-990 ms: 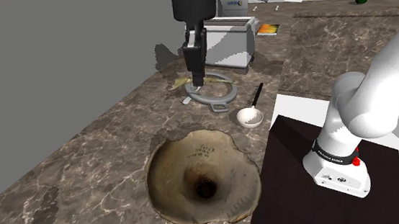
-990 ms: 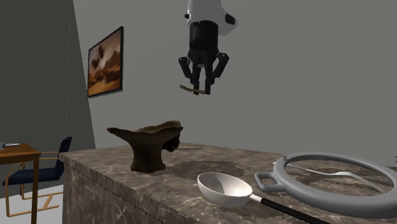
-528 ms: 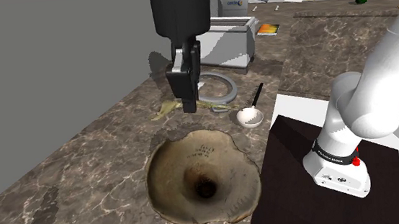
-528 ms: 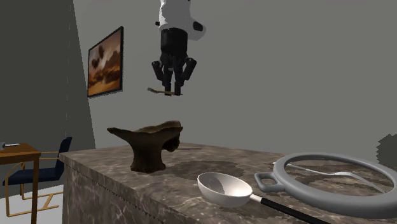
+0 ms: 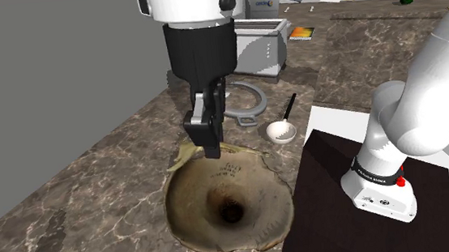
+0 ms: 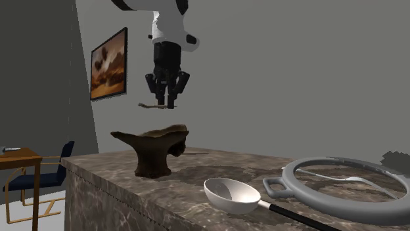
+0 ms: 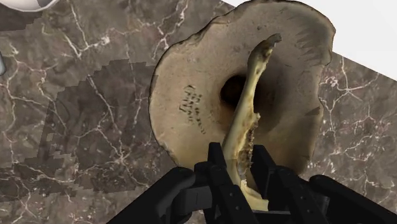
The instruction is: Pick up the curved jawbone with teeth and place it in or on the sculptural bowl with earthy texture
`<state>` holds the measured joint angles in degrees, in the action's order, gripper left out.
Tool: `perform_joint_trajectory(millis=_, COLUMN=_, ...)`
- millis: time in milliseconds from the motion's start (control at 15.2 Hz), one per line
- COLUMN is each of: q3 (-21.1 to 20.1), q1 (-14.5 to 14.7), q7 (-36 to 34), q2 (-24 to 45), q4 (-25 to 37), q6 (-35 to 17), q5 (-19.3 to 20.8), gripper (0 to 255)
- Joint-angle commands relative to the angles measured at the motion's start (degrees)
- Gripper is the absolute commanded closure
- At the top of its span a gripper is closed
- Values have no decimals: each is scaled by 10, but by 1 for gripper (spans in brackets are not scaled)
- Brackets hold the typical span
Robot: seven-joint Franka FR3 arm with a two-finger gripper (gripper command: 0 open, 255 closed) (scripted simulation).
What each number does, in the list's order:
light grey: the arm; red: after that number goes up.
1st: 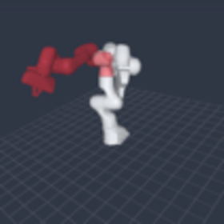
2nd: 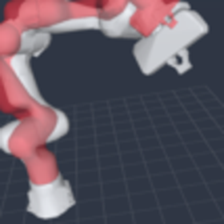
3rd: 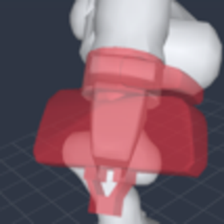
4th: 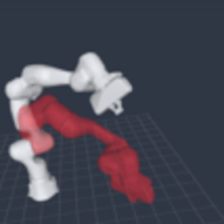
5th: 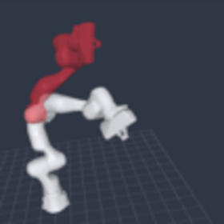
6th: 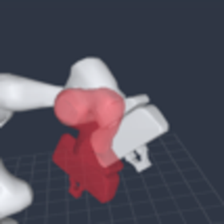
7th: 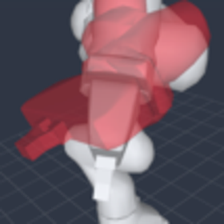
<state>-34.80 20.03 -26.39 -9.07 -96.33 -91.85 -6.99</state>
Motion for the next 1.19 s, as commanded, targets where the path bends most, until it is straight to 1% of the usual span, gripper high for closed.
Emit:
perform_joint_trajectory(millis=0, q3=1, q1=0, q7=3, q2=-6, q4=-21, q6=-17, q5=-3, gripper=255)
perform_joint_trajectory(millis=462, q3=2, q1=2, q7=11, q2=-18, q4=-87, q6=-71, q5=-11, gripper=255)
perform_joint_trajectory(millis=990, q3=2, q1=2, q7=11, q2=-18, q4=-87, q6=-72, q5=-11, gripper=255)
perform_joint_trajectory(millis=1056, q3=2, q1=2, q7=11, q2=-18, q4=-87, q6=-72, q5=-11, gripper=0)
perform_joint_trajectory(millis=1122, q3=2, q1=2, q7=11, q2=-18, q4=-87, q6=-72, q5=-11, gripper=0)
